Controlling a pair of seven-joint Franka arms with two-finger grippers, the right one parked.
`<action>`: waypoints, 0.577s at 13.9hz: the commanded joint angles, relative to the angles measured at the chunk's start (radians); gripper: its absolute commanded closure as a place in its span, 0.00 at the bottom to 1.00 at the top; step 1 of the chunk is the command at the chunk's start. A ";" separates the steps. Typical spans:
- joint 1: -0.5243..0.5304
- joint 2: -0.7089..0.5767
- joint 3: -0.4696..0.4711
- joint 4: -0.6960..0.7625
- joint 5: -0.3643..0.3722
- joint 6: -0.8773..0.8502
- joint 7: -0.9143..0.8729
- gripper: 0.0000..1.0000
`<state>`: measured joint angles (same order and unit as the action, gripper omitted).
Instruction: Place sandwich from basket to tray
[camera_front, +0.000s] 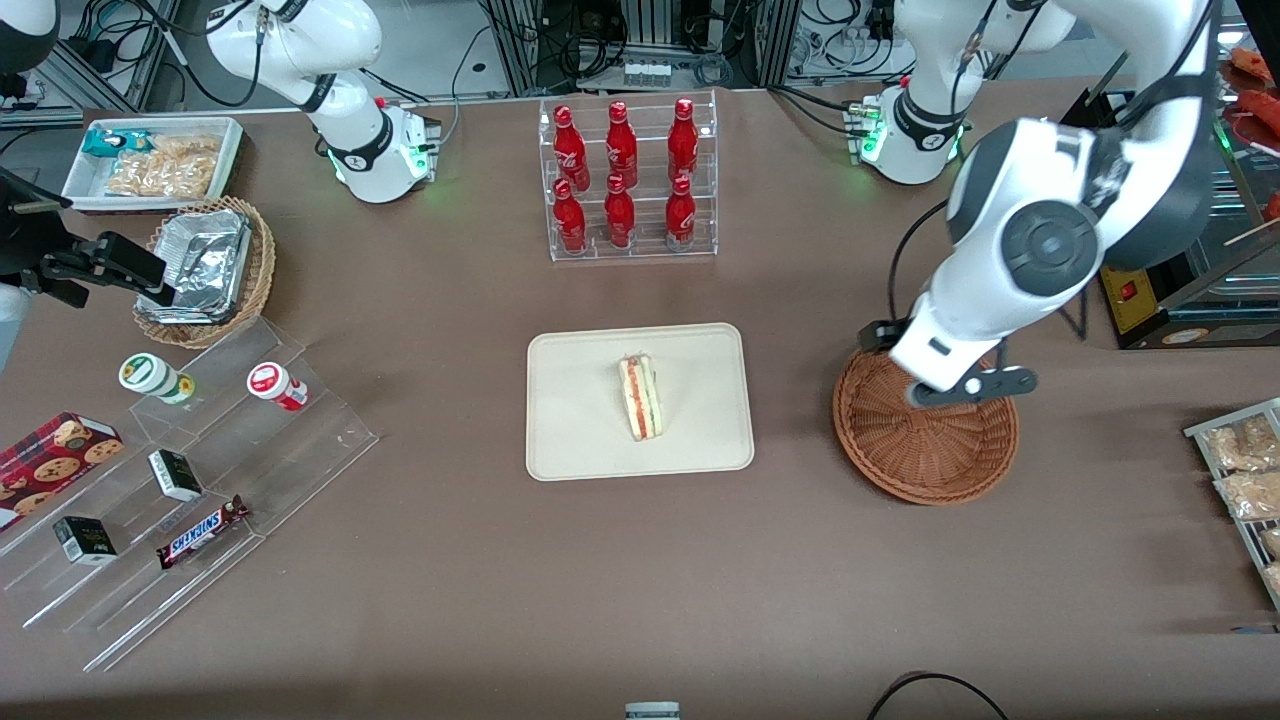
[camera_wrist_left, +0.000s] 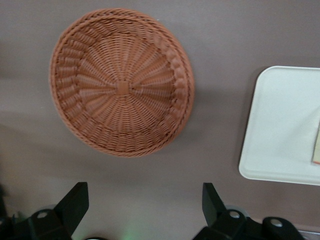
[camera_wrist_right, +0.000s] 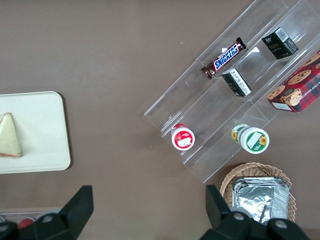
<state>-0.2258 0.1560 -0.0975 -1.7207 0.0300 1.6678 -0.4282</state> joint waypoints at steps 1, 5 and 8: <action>0.078 -0.093 -0.036 -0.062 0.002 -0.049 0.087 0.00; 0.169 -0.160 -0.077 -0.054 -0.004 -0.146 0.209 0.00; 0.190 -0.187 -0.061 -0.027 -0.007 -0.200 0.293 0.00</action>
<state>-0.0641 0.0052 -0.1535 -1.7489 0.0293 1.4995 -0.1941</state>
